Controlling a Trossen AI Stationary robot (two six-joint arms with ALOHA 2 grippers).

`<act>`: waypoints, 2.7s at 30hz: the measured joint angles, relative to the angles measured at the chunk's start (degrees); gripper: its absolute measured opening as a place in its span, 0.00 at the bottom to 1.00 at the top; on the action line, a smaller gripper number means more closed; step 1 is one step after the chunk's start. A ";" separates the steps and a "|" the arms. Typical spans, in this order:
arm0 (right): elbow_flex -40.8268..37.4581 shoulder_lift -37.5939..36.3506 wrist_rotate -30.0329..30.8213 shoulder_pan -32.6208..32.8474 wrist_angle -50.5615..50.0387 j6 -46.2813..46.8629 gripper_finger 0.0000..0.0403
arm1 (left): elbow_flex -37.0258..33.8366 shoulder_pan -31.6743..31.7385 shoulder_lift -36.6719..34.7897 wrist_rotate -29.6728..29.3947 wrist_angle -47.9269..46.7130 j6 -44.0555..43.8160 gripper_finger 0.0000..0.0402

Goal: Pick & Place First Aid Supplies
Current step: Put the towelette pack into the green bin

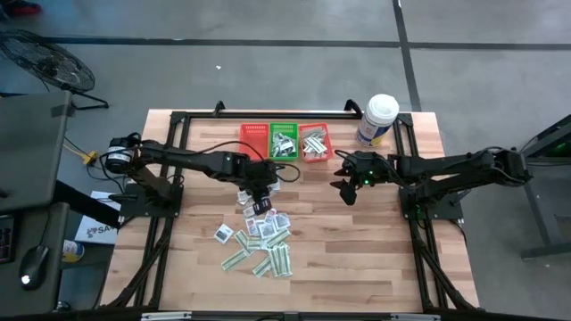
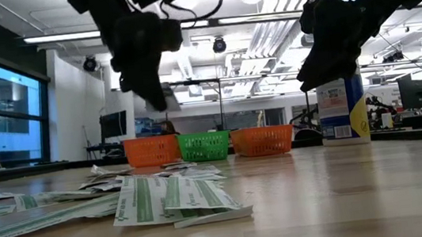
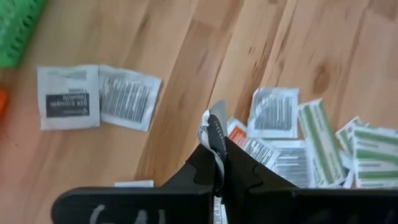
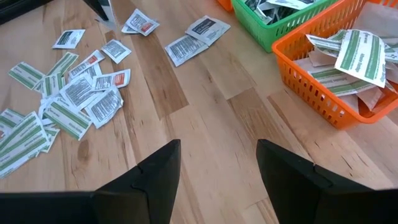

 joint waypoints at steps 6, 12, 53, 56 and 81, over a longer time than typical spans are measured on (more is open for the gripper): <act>0.02 0.00 -0.22 0.00 0.00 -0.45 0.51 | 2.91 0.00 0.00 -1.24 0.10 -0.02 0.00; 0.02 0.00 -0.22 0.00 0.01 -0.45 0.51 | 4.70 0.13 0.00 -2.32 0.60 -0.02 0.00; 0.11 -0.02 7.41 -0.02 2.35 6.60 0.51 | 4.86 31.32 9.14 9.69 18.58 13.74 0.01; 0.11 -0.02 9.43 -0.06 2.34 9.11 0.51 | 4.86 31.28 9.14 9.65 19.28 14.11 0.01; 0.04 -0.02 11.41 -0.02 2.32 14.83 0.51 | 4.90 31.28 9.43 14.19 17.82 16.63 0.41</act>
